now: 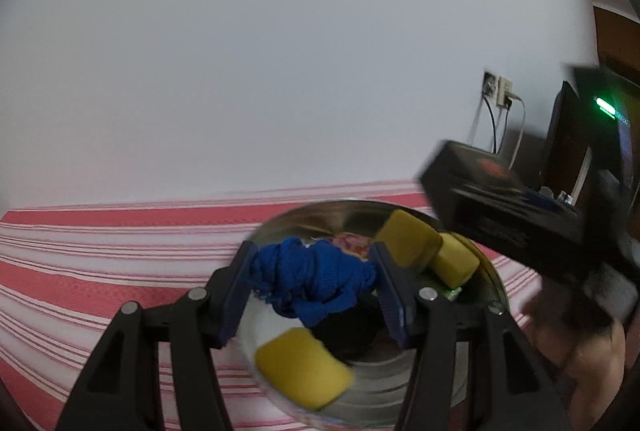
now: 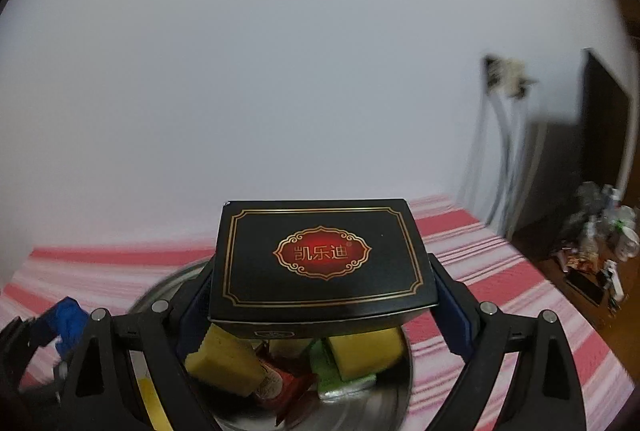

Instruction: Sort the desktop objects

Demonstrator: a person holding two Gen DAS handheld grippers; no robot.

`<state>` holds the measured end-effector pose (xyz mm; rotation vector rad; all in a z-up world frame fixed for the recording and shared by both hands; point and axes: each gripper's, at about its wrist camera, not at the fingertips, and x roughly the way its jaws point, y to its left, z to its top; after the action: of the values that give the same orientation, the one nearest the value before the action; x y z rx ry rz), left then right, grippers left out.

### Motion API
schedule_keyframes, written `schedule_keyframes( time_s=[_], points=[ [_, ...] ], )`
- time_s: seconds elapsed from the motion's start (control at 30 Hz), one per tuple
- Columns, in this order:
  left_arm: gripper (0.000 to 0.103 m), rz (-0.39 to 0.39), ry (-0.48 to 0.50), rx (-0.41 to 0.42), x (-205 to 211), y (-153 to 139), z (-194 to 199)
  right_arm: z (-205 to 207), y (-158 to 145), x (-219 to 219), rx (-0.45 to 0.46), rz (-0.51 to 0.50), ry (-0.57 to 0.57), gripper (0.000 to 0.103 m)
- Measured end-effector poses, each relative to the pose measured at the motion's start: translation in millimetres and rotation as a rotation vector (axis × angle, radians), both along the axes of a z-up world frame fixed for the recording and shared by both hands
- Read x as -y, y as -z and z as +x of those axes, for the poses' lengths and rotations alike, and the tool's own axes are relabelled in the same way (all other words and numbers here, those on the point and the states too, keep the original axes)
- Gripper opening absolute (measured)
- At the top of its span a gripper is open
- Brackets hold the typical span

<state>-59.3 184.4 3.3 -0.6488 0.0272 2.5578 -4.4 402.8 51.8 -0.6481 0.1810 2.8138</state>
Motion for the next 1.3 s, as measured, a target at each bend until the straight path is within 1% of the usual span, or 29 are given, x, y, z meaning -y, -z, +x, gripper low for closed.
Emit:
schedule_keyframes(
  time_s=[0.13, 0.2, 0.27, 0.37, 0.47, 0.5, 0.53, 0.57, 0.6, 0.63, 0.67, 0.77, 0.8, 0.87, 0.97, 1.07, 1.1, 1.13, 1.2, 1.3],
  points=[
    [0.057, -0.014, 0.011, 0.036, -19, 8, 3, -32, 10, -6, 0.078, -0.040, -0.050, 0.094],
    [0.057, -0.029, 0.018, 0.041, -28, 10, 5, -46, 11, -5, 0.121, -0.049, -0.107, 0.094],
    [0.057, -0.036, 0.024, 0.054, -31, 13, 5, -56, 10, 1, 0.144, -0.039, -0.161, 0.094],
    [0.057, -0.045, 0.025, 0.066, -34, 15, 5, -70, 9, 4, 0.186, -0.002, -0.206, 0.094],
    [0.058, -0.046, 0.028, 0.088, -36, 17, 4, -83, 10, 1, 0.226, -0.016, -0.279, 0.096],
    [0.059, -0.059, 0.034, 0.099, -41, 19, 3, -87, 10, 1, 0.245, -0.008, -0.300, 0.096],
    [0.061, -0.076, 0.034, 0.106, -42, 21, 2, -89, 10, -1, 0.256, 0.007, -0.294, 0.096],
    [0.069, -0.095, 0.028, 0.108, -43, 21, 1, -89, 9, -1, 0.265, 0.022, -0.271, 0.096],
    [0.081, -0.113, 0.013, 0.109, -44, 21, 0, -88, 8, -5, 0.265, 0.028, -0.241, 0.096],
    [0.089, -0.125, -0.005, 0.105, -43, 19, 0, -84, 6, -10, 0.254, 0.009, -0.221, 0.096],
    [0.103, -0.127, -0.017, 0.099, -42, 16, 0, -79, 5, -17, 0.242, -0.018, -0.210, 0.096],
    [0.102, -0.114, -0.038, 0.031, -36, 1, 9, -53, -4, -35, 0.152, -0.162, -0.175, 0.096],
    [0.102, -0.118, -0.036, 0.023, -35, -2, 11, -44, -7, -41, 0.122, -0.205, -0.176, 0.096],
    [0.102, -0.143, -0.039, 0.009, -35, -7, 15, -30, -13, -44, 0.089, -0.236, -0.168, 0.096],
    [0.102, -0.166, -0.061, -0.028, -40, -11, 25, 2, -22, -40, 0.040, -0.221, -0.113, 0.096],
    [0.102, -0.163, -0.068, -0.037, -37, -19, 34, 29, -28, -33, 0.001, -0.192, -0.046, 0.096],
    [0.102, -0.162, -0.072, -0.039, -41, -17, 42, 43, -29, -31, -0.012, -0.173, -0.003, 0.096],
    [0.102, -0.163, -0.082, -0.050, -39, -20, 46, 46, -28, -38, -0.023, -0.159, 0.024, 0.096],
    [0.103, -0.178, -0.106, -0.088, -36, -25, 48, 64, -31, -35, -0.064, -0.120, 0.057, 0.096],
    [0.103, -0.194, -0.127, -0.107, -34, -30, 54, 95, -36, -16, -0.126, -0.054, 0.131, 0.096]
  ],
)
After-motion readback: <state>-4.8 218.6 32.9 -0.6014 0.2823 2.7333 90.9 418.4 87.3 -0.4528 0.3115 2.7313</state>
